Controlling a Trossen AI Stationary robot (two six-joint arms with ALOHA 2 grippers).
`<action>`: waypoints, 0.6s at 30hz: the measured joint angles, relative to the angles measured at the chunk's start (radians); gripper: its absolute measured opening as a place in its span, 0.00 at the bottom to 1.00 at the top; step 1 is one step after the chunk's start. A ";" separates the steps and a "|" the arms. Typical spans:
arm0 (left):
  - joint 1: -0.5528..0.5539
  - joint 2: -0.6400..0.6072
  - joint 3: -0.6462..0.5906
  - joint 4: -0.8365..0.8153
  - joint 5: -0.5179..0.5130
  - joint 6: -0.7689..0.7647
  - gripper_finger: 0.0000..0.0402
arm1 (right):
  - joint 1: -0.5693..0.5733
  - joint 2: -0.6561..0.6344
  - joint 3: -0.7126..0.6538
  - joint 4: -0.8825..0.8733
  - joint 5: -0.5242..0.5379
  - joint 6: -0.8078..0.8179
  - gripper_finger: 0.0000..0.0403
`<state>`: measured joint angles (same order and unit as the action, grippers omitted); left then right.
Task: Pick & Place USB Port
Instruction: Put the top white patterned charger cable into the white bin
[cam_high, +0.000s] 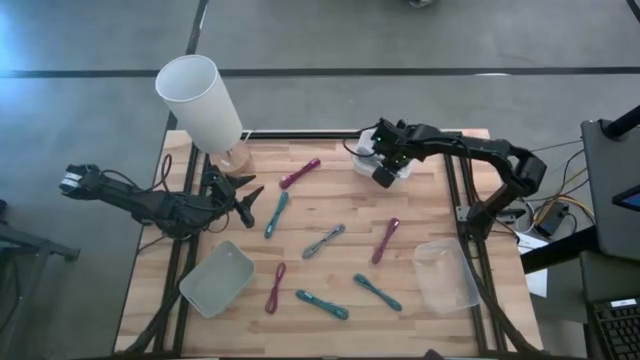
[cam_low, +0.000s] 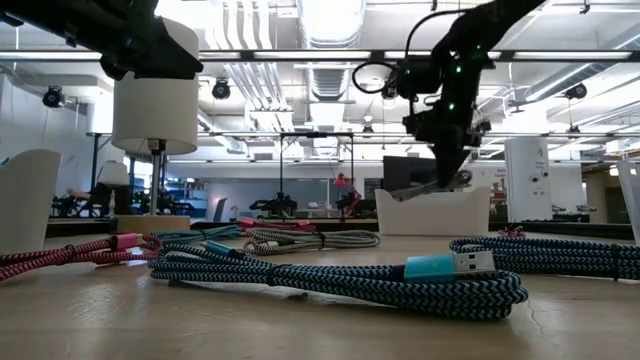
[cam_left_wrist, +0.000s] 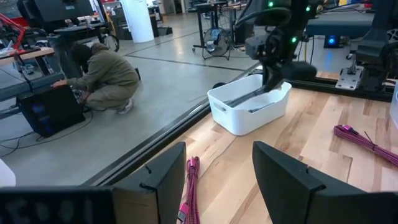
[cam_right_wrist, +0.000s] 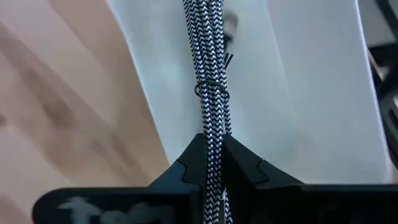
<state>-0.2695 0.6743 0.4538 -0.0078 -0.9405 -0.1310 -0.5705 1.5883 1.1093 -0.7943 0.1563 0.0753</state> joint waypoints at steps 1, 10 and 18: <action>0.000 0.000 0.000 0.000 0.000 0.000 0.48 | 0.000 0.006 -0.012 0.033 0.000 -0.001 0.07; 0.000 0.000 0.000 0.000 0.000 0.003 0.48 | -0.018 0.109 -0.041 0.099 0.001 -0.052 0.07; 0.000 0.000 0.000 0.001 0.000 0.003 0.48 | -0.020 0.150 -0.026 0.099 0.002 -0.047 0.11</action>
<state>-0.2691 0.6743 0.4534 -0.0071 -0.9409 -0.1276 -0.5903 1.7386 1.0836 -0.6957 0.1581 0.0285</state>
